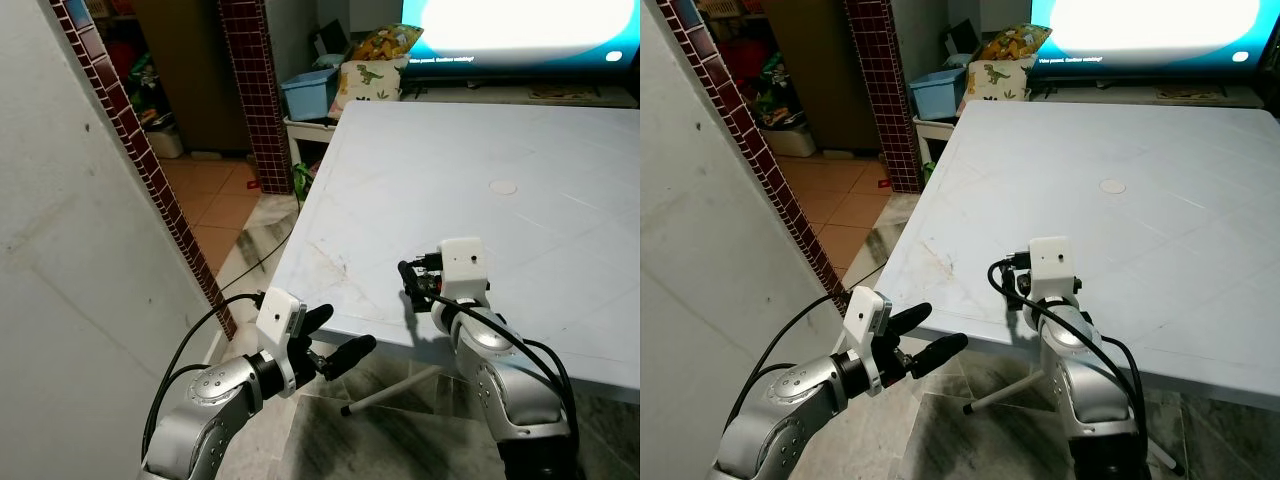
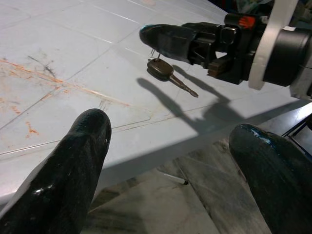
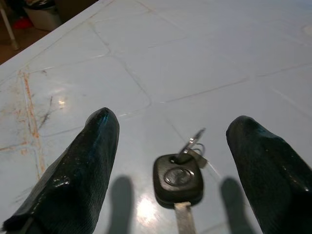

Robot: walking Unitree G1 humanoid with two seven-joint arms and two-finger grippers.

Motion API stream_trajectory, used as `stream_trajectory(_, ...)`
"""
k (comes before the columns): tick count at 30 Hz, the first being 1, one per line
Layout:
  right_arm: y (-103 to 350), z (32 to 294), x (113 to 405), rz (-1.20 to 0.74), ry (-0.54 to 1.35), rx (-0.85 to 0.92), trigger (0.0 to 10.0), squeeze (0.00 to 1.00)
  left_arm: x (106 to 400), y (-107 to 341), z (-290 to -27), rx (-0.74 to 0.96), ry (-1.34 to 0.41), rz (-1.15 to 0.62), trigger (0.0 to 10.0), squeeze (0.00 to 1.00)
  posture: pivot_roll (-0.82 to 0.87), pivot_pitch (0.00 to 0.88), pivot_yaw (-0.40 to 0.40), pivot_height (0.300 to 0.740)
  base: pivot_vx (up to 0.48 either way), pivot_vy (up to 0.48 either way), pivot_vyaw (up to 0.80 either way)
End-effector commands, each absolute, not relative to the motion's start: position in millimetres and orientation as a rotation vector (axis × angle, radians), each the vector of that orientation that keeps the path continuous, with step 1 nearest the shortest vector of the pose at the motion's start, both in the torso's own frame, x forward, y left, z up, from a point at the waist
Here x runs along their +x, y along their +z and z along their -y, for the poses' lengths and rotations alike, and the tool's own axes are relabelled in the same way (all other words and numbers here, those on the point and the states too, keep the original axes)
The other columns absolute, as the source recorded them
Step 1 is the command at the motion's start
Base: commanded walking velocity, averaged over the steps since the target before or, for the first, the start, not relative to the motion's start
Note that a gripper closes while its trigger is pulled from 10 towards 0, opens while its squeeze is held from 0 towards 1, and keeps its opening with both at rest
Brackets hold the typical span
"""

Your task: Hang keys on a hook

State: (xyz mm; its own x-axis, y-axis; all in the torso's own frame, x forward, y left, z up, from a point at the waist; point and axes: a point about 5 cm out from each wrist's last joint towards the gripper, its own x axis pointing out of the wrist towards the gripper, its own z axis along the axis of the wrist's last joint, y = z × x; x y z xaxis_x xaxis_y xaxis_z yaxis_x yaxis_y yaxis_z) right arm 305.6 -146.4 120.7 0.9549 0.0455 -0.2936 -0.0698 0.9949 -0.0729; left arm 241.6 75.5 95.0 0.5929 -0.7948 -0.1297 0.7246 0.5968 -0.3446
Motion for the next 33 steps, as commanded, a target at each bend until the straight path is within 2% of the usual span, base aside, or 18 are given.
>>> stream_trajectory(1,122,146,311,-0.29,0.042,-0.072,10.0,0.0,244,95,-77,-0.247,-0.887,-0.281,10.0,0.0,-0.07,0.0,0.117,0.74,0.0,0.0,0.0)
stream_trajectory(15,120,142,328,-0.3,0.013,0.084,10.0,0.0,243,95,-77,-0.247,-0.889,-0.279,10.0,0.0,-0.07,0.0,0.116,0.74,0.0,0.0,0.0)
stream_trajectory(16,119,140,329,-0.303,0.013,0.097,8.6,0.0,243,95,-77,-0.247,-0.89,-0.279,10.0,0.0,-0.07,0.0,0.116,0.74,0.0,0.0,0.0)
stream_trajectory(17,119,140,329,-0.303,0.013,0.097,8.6,0.0,243,95,-77,-0.247,-0.89,-0.279,10.0,0.0,-0.07,0.0,0.116,0.74,0.0,0.0,0.0)
stream_trajectory(18,118,139,330,-0.307,0.011,0.106,5.8,0.0,243,95,-77,-0.247,-0.89,-0.279,10.0,0.0,-0.06,0.0,0.114,0.74,0.0,0.0,0.0)
stream_trajectory(19,118,139,330,-0.311,0.01,0.117,4.7,0.0,243,95,-76,-0.248,-0.889,-0.279,10.0,0.0,-0.06,0.0,0.114,0.74,0.0,0.0,0.0)
stream_trajectory(20,117,139,331,-0.313,0.01,0.124,2.5,0.0,243,95,-76,-0.248,-0.889,-0.279,10.0,0.0,-0.06,0.0,0.114,0.74,0.0,0.0,0.0)
stream_trajectory(21,117,138,331,-0.315,0.011,0.129,1.3,0.0,243,95,-76,-0.249,-0.889,-0.28,10.0,0.0,-0.06,0.0,0.113,0.74,0.0,0.0,0.0)
stream_trajectory(24,117,138,331,-0.315,0.012,0.131,0.9,0.0,243,94,-76,-0.249,-0.888,-0.28,10.0,0.0,-0.06,0.0,0.113,0.74,0.0,0.0,0.0)
stream_trajectory(25,116,137,332,-0.318,0.014,0.136,0.0,0.0,242,94,-76,-0.251,-0.888,-0.279,10.0,0.0,-0.06,0.0,0.113,0.74,0.0,0.0,0.0)
stream_trajectory(33,113,138,331,-0.337,-0.002,0.158,0.0,0.0,242,94,-75,-0.254,-0.892,-0.278,10.0,0.0,-0.07,0.0,0.112,0.74,0.0,0.0,0.0)
